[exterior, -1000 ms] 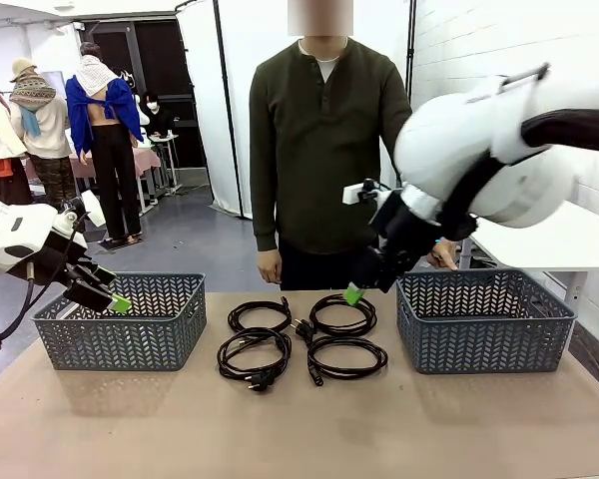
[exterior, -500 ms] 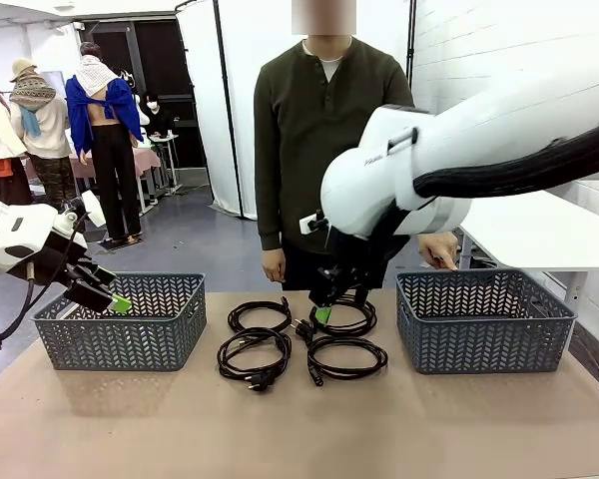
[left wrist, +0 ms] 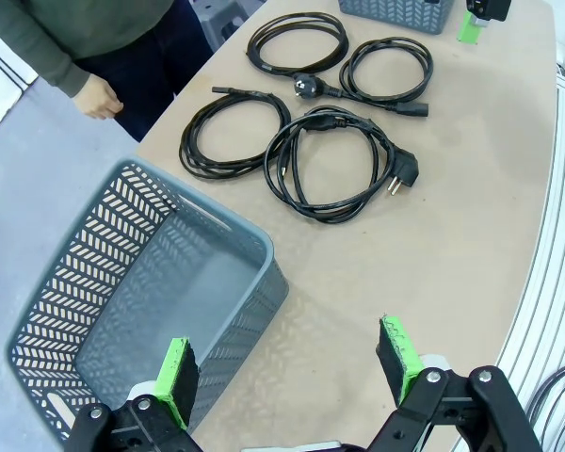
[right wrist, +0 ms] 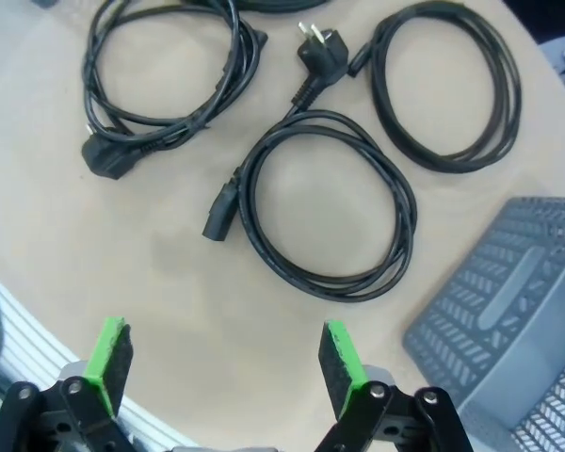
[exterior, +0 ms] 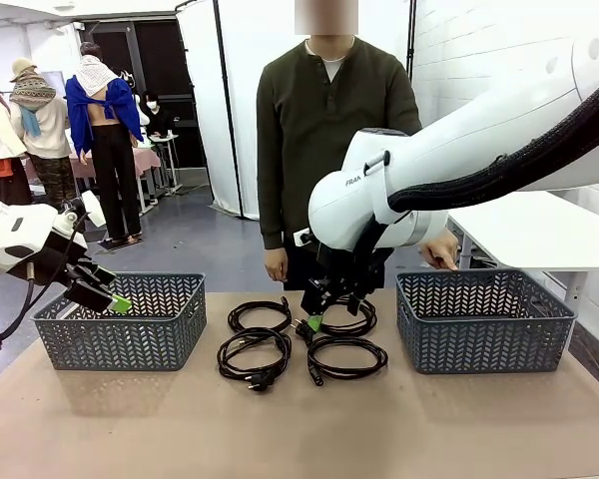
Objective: Organize the cables according to human instructions.
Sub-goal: Pick up a bundle of cables and place it in the basket indicated by the human.
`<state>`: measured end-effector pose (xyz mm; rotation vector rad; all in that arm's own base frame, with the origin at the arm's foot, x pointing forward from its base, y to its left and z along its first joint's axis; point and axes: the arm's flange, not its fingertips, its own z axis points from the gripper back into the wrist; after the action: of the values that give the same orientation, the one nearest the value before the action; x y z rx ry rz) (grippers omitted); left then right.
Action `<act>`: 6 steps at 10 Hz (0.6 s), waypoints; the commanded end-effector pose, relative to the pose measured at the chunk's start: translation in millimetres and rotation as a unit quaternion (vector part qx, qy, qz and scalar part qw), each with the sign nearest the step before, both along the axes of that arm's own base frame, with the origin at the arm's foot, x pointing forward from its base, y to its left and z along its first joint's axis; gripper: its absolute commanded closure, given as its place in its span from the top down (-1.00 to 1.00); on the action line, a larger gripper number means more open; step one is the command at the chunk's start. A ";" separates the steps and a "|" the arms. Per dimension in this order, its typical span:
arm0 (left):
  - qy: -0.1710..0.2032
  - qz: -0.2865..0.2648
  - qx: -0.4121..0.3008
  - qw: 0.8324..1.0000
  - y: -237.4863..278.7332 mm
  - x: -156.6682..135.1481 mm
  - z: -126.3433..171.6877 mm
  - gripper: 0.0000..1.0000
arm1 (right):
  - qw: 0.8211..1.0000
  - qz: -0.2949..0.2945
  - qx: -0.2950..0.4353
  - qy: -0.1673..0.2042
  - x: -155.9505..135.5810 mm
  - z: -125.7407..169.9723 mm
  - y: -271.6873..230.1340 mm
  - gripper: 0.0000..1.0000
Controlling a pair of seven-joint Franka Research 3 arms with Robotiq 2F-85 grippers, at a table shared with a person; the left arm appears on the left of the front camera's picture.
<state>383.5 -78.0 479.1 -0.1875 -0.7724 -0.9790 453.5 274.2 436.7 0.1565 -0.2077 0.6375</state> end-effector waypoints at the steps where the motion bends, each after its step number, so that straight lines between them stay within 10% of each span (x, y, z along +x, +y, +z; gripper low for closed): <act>1: 0.001 -0.001 -0.005 1.000 1.8 2.1 -1.9 1.00 | 1.000 0.004 0.000 0.001 -4.3 3.0 1.8 1.00; 6: 0.001 -0.001 -0.005 1.000 1.8 2.1 -1.9 1.00 | 0.999 -0.032 0.020 0.009 4.3 -3.6 3.9 1.00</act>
<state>383.5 -77.9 479.1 -0.1875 -0.7724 -0.9785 451.9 276.6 437.2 0.1643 -0.2066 0.6289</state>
